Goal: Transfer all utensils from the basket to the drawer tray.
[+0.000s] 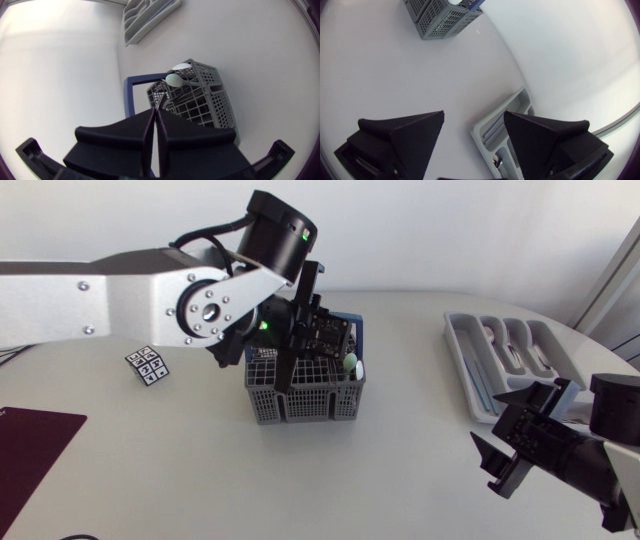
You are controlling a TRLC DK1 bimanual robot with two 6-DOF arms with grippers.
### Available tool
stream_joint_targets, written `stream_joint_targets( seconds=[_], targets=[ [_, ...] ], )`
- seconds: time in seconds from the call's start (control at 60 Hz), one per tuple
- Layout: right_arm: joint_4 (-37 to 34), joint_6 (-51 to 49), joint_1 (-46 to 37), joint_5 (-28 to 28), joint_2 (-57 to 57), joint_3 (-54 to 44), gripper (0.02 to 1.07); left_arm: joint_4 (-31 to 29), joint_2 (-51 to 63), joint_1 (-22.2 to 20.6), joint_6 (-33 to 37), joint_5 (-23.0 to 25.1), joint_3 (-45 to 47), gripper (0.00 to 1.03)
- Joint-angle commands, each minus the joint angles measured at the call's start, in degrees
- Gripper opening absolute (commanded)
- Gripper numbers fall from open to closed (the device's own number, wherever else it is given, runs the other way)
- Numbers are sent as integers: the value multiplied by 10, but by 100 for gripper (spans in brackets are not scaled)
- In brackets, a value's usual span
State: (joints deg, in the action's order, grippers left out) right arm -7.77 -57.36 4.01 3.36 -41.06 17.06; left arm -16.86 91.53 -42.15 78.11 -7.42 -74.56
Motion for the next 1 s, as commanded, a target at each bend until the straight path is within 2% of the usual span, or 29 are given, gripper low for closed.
stream_joint_targets(
  seconds=[0.0,0.117,0.25,0.283,0.5,0.617,0.767,0.833,0.983],
  targets=[
    [-11,16,14,-10,10,-11,89,-16,-28,-1,13,-8,-32,4],
    [-22,30,26,-12,25,-5,89,-55,-48,-8,-7,-8,-56,4],
    [-37,50,39,-14,40,8,89,-129,-61,-19,-74,-6,-108,4],
    [-40,59,43,-14,43,12,89,-150,-66,-26,-107,-6,-124,4],
    [-68,123,84,-13,64,41,89,-198,-72,-45,-254,-6,-154,4],
    [-87,177,125,-13,72,67,89,-220,-68,-57,-357,-6,-156,4],
    [-88,240,172,-14,72,97,89,-255,-33,-82,-489,-4,-165,4],
    [-85,260,192,-18,68,105,89,-271,-15,-87,-521,7,-175,4],
    [-59,302,274,-77,36,121,89,-289,30,-94,-616,37,-208,4]
  ],
)
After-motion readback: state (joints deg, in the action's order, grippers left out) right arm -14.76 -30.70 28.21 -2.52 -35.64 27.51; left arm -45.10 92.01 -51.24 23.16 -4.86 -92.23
